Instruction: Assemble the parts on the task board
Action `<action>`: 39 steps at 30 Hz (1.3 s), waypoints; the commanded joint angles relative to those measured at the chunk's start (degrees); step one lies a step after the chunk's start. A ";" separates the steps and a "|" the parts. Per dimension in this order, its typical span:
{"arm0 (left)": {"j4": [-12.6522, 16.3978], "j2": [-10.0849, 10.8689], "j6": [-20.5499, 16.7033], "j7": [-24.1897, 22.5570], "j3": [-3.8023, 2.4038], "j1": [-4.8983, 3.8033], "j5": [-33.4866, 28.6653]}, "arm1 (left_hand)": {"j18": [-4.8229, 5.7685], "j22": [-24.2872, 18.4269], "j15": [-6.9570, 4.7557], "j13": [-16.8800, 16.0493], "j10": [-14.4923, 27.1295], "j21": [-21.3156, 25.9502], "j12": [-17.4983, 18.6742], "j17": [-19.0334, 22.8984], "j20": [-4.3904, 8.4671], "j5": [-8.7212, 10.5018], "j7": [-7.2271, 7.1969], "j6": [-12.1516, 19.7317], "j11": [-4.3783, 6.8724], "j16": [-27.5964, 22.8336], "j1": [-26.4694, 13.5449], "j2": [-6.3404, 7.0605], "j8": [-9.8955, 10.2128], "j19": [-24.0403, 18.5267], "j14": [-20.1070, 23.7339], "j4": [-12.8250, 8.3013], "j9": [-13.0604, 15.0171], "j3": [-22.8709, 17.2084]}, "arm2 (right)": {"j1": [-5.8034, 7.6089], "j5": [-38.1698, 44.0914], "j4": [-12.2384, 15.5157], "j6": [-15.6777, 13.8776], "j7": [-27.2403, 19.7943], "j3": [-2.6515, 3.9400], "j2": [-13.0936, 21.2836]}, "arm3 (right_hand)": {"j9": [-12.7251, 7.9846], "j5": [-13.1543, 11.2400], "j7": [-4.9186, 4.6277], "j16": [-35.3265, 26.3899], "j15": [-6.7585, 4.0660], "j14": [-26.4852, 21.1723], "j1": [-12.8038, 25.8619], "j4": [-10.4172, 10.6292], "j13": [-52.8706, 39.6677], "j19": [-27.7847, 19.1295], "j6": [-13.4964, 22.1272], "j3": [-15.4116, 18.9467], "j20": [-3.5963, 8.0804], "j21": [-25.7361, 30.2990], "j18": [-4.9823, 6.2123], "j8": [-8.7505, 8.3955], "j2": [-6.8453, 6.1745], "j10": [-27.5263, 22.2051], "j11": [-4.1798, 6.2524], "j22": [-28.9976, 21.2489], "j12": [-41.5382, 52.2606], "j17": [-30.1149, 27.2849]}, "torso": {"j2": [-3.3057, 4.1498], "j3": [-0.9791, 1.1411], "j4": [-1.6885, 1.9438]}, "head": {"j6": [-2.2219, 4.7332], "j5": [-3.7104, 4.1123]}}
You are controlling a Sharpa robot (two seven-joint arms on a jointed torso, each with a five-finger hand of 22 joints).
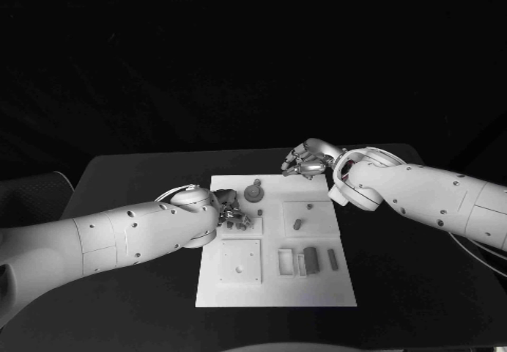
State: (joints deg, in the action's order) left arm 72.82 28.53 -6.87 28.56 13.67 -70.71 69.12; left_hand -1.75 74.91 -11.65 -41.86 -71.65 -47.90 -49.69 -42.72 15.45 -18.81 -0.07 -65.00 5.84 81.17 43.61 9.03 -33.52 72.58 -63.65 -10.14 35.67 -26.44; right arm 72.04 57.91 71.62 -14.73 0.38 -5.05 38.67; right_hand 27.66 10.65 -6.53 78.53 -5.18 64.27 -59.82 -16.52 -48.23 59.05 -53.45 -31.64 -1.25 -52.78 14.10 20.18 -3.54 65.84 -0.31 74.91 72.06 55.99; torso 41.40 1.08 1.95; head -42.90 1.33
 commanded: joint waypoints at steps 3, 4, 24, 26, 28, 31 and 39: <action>0.14 -0.17 1.17 -0.32 -0.03 0.00 -0.36 | -3.43 1.07 0.03 0.08 0.60 0.19 -0.43 0.10 0.31 -0.21 0.18 0.29 -0.01 0.25 1.56 -0.39 -0.28 -0.16 0.45 -1.17 -0.05 0.04 | -0.01 0.05 0.07 0.50 -0.39 0.03 -0.05 | 0.09 0.27 -0.35 -0.06 -0.23 -0.01 0.52 0.10 -0.08 -0.02 0.08 0.07 -0.10 0.31 0.90 -0.30 -0.25 -0.42 -0.13 0.59 -0.23 -0.05 | 0.00 -0.02 0.02 | -0.09 0.03; 0.14 -0.17 1.09 -0.30 -0.03 0.00 -0.36 | -3.41 1.07 0.04 0.09 0.60 0.18 -0.46 0.11 0.30 -0.49 0.19 0.30 -0.01 0.26 1.75 -0.61 -0.30 -0.15 0.46 -1.38 -0.05 0.03 | -0.01 0.05 0.07 0.51 -0.39 0.03 -0.05 | 0.10 0.27 -0.35 -0.06 -0.23 -0.01 0.53 0.10 -0.08 -0.02 0.08 0.07 -0.10 0.31 0.90 -0.30 -0.25 -0.42 -0.13 0.59 -0.23 -0.05 | 0.00 -0.02 0.02 | -0.06 0.02; -0.03 -0.17 0.20 -0.26 -0.03 0.00 -0.35 | -3.18 1.07 0.06 0.31 0.40 -0.07 -0.74 0.36 0.22 -7.03 0.17 0.07 -0.01 0.51 3.56 -5.19 -0.62 0.08 0.27 -3.46 -0.23 -0.49 | -0.01 0.05 0.04 0.53 -0.42 0.03 -0.06 | 0.14 0.29 -0.37 -0.05 -0.22 0.00 0.54 0.10 -0.09 0.00 0.10 0.05 -0.09 0.31 0.90 -0.35 -0.22 -0.42 -0.15 0.59 -0.22 -0.06 | 0.00 -0.02 0.03 | -0.13 0.06; -0.10 -0.18 0.20 -0.24 -0.04 0.00 -0.36 | -3.17 1.08 0.06 0.32 0.35 -0.10 -0.77 0.36 0.23 -7.13 0.15 0.01 0.01 0.54 3.57 -5.44 -0.65 0.11 0.24 -3.46 -0.24 -0.52 | -0.01 0.05 0.03 0.53 -0.42 0.03 -0.06 | 0.14 0.30 -0.37 -0.05 -0.21 0.00 0.54 0.10 -0.09 0.00 0.10 0.05 -0.09 0.31 0.90 -0.35 -0.22 -0.43 -0.15 0.59 -0.22 -0.06 | 0.01 -0.02 0.01 | -0.15 0.05; -0.19 -0.20 0.21 -0.22 -0.04 0.00 -0.36 | -3.17 1.09 0.04 0.32 0.26 -0.14 -0.81 0.35 0.24 -7.21 0.12 -0.07 0.04 0.58 3.67 -5.78 -0.69 0.15 0.18 -3.57 -0.24 -0.57 | -0.01 0.05 0.03 0.56 -0.42 0.03 -0.07 | 0.15 0.30 -0.37 -0.05 -0.21 0.00 0.54 0.10 -0.09 0.00 0.10 0.05 -0.09 0.31 0.90 -0.35 -0.22 -0.43 -0.15 0.59 -0.22 -0.06 | 0.01 0.00 0.00 | -0.13 0.04; -0.33 -0.25 0.17 -0.12 -0.04 0.00 -0.36 | -3.18 1.11 0.01 0.33 0.19 -0.20 -0.85 0.35 0.26 -7.31 0.08 -0.15 0.08 0.63 3.87 -6.11 -0.72 0.21 0.12 -3.74 -0.25 -0.69 | -0.01 0.05 0.02 0.57 -0.42 0.03 -0.08 | 0.16 0.31 -0.37 -0.05 -0.21 0.00 0.54 0.09 -0.09 0.00 0.10 0.05 -0.09 0.31 0.90 -0.36 -0.23 -0.43 -0.16 0.59 -0.22 -0.06 | 0.00 0.01 0.00 | -0.10 0.04; -0.47 -0.31 -0.09 -0.09 -0.05 0.00 -0.40 | -3.11 1.11 -0.03 0.41 0.03 -0.36 -0.88 0.39 0.23 -10.04 0.04 -0.34 0.12 0.71 4.05 -6.61 -0.76 0.33 -0.01 -4.08 -0.37 -1.22 | -0.01 0.05 0.00 0.67 -0.41 0.03 -0.07 | 0.18 0.32 -0.37 -0.05 -0.21 0.00 0.53 0.08 -0.09 0.00 0.10 0.04 -0.08 0.31 0.90 -0.37 -0.23 -0.43 -0.16 0.59 -0.22 -0.06 | 0.01 -0.01 0.00 | -0.16 0.06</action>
State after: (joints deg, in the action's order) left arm 72.31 28.39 -6.75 28.60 13.62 -70.74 68.98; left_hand -1.69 74.93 -11.20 -41.50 -71.56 -47.90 -50.36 -42.39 15.32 -28.58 -0.02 -64.98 5.75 81.61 46.23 4.27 -34.00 72.49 -63.62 -13.55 35.35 -27.01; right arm 72.04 57.90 71.59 -14.71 0.38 -5.05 38.63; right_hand 27.75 10.65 -6.63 78.53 -5.03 64.37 -59.82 -16.52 -48.27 59.05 -53.36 -31.64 -1.25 -52.78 14.10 20.19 -3.54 65.84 -0.31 74.91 72.05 56.00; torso 41.40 1.06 1.95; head -43.00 1.37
